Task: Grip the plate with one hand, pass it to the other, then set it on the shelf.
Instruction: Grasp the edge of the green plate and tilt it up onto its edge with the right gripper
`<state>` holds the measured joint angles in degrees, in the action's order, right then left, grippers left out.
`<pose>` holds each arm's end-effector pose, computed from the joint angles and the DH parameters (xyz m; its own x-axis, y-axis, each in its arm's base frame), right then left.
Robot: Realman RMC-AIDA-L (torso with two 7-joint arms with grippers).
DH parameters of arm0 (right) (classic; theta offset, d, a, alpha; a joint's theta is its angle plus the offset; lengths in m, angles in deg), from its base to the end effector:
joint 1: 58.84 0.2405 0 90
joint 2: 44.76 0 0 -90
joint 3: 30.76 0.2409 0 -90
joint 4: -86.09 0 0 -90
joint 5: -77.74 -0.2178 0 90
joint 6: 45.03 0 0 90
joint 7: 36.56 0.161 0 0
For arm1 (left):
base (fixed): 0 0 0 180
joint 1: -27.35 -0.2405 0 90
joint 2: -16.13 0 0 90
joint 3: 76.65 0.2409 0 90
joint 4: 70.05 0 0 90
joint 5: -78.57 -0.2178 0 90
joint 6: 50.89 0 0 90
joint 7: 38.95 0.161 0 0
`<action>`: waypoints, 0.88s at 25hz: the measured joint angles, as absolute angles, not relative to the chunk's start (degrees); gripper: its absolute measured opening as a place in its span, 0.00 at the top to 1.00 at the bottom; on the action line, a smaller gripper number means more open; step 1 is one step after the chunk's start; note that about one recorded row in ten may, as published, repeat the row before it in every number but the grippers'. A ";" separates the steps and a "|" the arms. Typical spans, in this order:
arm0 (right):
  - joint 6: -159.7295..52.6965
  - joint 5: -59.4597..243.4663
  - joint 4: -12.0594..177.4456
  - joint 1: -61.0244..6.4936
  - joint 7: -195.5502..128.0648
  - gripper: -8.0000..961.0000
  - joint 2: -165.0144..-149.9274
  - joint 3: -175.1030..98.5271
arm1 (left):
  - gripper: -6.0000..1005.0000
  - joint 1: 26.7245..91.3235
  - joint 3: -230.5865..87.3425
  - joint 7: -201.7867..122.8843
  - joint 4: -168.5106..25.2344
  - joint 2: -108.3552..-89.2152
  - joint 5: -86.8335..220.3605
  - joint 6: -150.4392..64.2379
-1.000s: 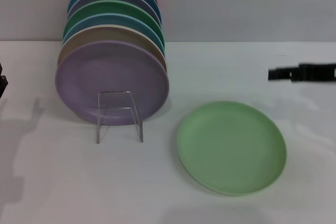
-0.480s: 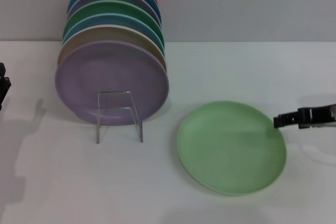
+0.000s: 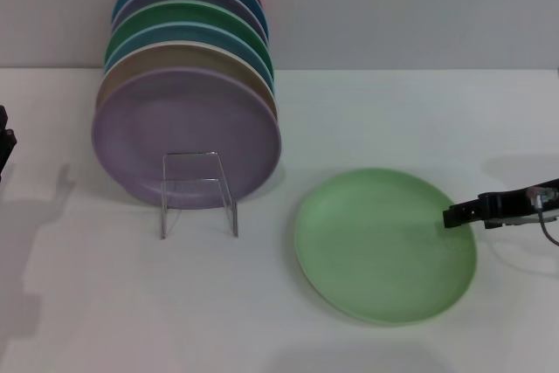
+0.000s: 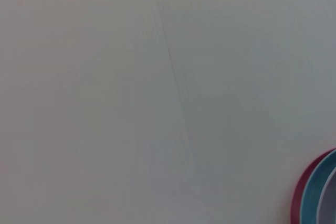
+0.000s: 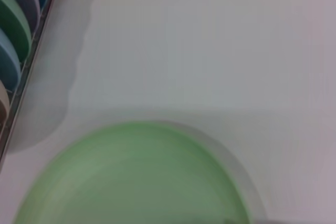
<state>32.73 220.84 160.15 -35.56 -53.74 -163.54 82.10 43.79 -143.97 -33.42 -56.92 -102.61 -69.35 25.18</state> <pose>0.2541 0.3576 0.0274 0.3112 -0.9086 -0.2785 -0.8931 -0.1795 -0.4124 -0.3315 0.3113 0.0228 0.8377 -0.2018 0.5075 0.5183 0.0003 -0.8552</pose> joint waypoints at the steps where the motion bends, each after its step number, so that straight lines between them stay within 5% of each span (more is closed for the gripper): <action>1: 32.43 220.85 158.92 -34.95 -53.96 0.28 -163.52 82.09 | 0.16 43.79 -143.97 -33.42 -56.92 -102.61 -69.35 25.18; 22: 32.18 221.45 156.21 -33.18 -54.58 0.29 -163.27 82.14 | 0.16 43.79 -144.08 -33.42 -56.70 -102.57 -69.40 25.30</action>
<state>32.18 221.45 156.21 -33.18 -54.58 -163.27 82.14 43.79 -144.08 -33.42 -56.70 -102.57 -69.40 25.30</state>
